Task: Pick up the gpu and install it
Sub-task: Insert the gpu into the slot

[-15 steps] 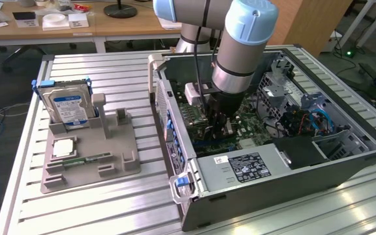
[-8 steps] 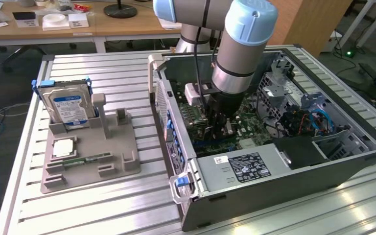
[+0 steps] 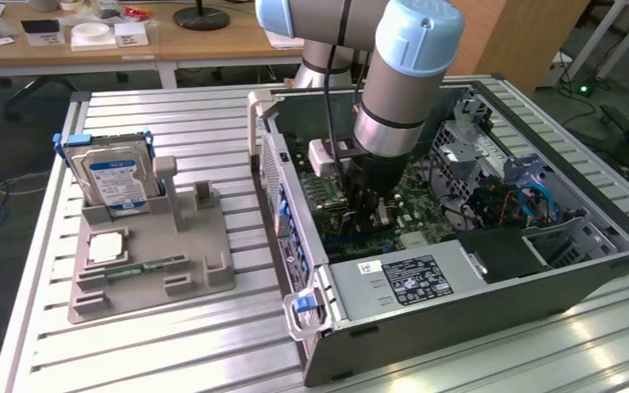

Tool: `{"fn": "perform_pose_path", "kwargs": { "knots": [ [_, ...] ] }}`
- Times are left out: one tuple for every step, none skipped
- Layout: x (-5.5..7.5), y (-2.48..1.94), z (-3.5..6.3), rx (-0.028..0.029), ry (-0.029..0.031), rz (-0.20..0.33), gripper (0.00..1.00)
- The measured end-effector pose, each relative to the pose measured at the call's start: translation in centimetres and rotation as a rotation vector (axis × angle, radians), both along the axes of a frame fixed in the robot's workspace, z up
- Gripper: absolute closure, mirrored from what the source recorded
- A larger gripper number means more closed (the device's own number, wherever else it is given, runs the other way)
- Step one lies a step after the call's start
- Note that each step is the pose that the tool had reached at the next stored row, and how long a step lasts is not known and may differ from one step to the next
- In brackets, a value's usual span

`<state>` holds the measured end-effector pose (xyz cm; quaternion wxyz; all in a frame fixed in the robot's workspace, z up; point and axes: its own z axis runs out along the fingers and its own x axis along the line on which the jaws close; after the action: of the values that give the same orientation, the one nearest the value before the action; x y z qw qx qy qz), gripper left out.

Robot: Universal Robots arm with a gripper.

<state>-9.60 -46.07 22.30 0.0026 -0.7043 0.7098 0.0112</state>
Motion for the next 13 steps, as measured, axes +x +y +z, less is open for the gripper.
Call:
{"fn": "perform_pose_path", "kwargs": {
  "knots": [
    [0.00,0.00,0.00,0.0000,0.0000,0.000,0.72],
    [0.00,0.00,0.00,0.0000,0.0001,0.000,0.72],
    [-0.01,0.00,0.00,0.0000,0.0001,0.000,0.72],
    [-0.01,0.00,0.00,0.0000,0.0000,0.000,0.72],
    [-0.02,0.00,0.00,0.0000,0.0000,0.000,0.72],
    [-0.02,0.00,0.00,0.0000,0.0000,0.000,0.72],
    [-0.04,0.00,0.00,0.0000,-0.0001,0.000,0.72],
    [-0.06,0.00,0.00,0.0000,-0.0001,0.000,0.72],
    [-0.07,0.00,-0.01,0.0001,-0.0001,0.000,0.72],
    [-0.07,-0.01,-0.02,-0.0001,0.0000,0.000,0.72],
    [-0.09,-0.01,-0.03,-0.0002,0.0001,0.000,0.72],
    [-0.11,-0.01,-0.05,-0.0003,0.0001,0.000,0.72],
    [-0.11,-0.01,-0.08,-0.0003,0.0001,0.000,0.72]
  ]
}}
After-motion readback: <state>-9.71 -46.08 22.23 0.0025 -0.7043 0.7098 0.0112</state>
